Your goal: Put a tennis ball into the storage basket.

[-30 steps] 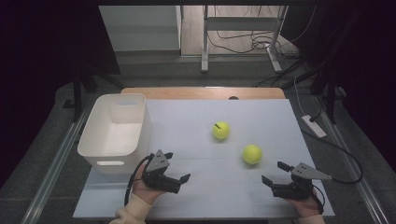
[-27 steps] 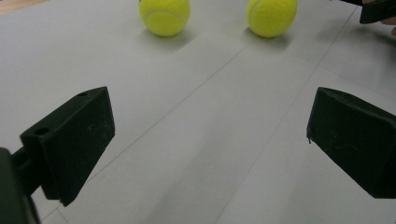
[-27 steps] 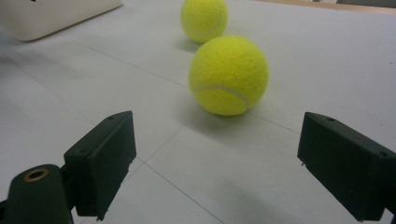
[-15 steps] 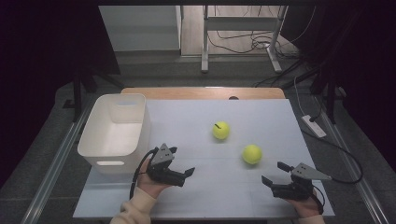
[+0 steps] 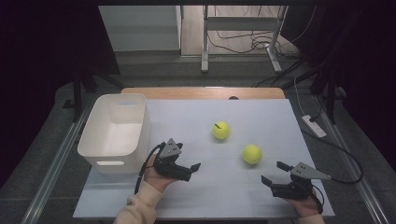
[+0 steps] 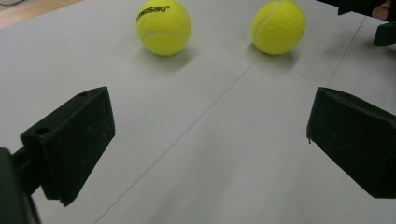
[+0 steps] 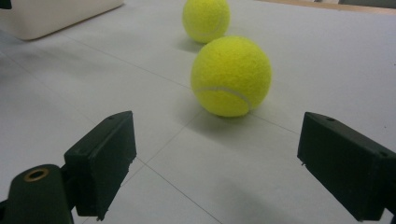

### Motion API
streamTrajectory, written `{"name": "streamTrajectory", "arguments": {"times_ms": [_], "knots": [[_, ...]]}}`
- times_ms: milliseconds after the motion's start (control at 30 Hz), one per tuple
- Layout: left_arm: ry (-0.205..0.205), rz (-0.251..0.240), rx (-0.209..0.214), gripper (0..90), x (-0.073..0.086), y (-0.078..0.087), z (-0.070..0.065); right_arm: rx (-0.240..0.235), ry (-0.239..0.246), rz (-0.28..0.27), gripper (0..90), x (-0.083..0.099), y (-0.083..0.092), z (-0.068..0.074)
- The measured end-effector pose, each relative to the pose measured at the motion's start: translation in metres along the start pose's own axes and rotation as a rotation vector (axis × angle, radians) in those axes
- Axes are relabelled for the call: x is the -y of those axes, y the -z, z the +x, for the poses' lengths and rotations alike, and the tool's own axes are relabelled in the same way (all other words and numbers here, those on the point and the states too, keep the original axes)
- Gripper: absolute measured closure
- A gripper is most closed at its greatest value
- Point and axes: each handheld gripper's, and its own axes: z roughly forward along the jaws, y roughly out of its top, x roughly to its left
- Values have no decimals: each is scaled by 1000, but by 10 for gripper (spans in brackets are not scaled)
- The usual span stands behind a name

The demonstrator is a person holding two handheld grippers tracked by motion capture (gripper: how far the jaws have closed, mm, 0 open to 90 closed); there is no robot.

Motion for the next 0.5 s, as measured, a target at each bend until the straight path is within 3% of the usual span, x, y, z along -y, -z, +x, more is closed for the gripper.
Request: {"name": "streamTrajectory", "arguments": {"times_ms": [500], "knots": [[-9, 16, -1, 16, -15, -11, 4, 2, -1, 2, 116, 1, 0, 0]]}}
